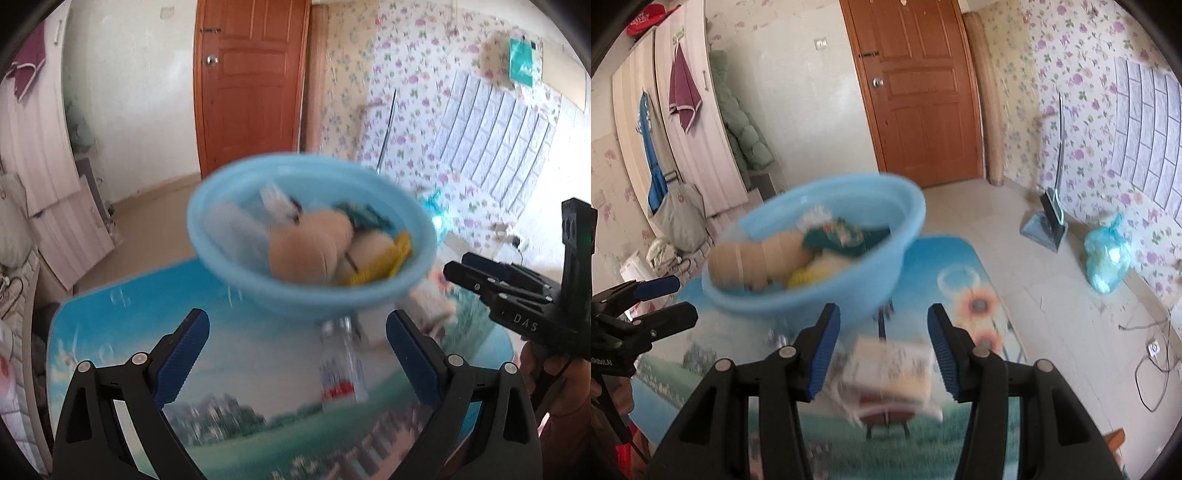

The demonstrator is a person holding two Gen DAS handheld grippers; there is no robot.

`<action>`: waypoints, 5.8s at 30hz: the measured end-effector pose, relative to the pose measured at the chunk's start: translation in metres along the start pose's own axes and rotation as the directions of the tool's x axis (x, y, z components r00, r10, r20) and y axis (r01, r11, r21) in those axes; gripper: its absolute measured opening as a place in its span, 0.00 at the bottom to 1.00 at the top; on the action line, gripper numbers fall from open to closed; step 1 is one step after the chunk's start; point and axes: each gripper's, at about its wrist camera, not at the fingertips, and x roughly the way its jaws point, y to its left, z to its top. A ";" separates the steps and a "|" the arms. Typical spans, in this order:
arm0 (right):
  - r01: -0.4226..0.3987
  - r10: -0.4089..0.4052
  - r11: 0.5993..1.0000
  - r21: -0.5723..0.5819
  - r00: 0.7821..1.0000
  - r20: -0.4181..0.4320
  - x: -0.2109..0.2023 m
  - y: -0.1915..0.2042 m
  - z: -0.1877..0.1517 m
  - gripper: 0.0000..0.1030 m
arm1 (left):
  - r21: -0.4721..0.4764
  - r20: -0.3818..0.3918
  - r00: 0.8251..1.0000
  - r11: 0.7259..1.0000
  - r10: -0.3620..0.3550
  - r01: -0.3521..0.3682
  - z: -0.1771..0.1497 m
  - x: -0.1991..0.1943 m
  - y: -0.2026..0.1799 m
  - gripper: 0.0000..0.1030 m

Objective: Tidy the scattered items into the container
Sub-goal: 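Withdraw both tools from the basin toward the remaining items, then grasp the clear plastic bottle with the left tool while the right tool reaches the white hook, then close the right tool on the white plastic hook while the left tool holds the bottle, then carry the bottle and hook over the basin with both tools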

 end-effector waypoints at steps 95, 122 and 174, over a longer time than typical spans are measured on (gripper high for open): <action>-0.043 -0.013 0.965 -0.257 0.977 -0.215 -0.018 0.078 -0.084 0.71 | -0.013 -0.149 0.985 0.996 0.087 -0.090 -0.107 -0.010 0.029 0.39; -0.076 0.021 0.965 -0.249 0.976 -0.215 0.013 0.094 -0.068 0.20 | -0.017 -0.117 0.990 0.997 0.078 -0.080 -0.098 -0.001 0.035 0.38; -0.142 0.163 0.954 -0.262 0.985 0.059 0.016 0.083 0.064 0.18 | 0.107 0.123 0.992 0.994 0.009 -0.022 0.062 -0.007 -0.003 0.38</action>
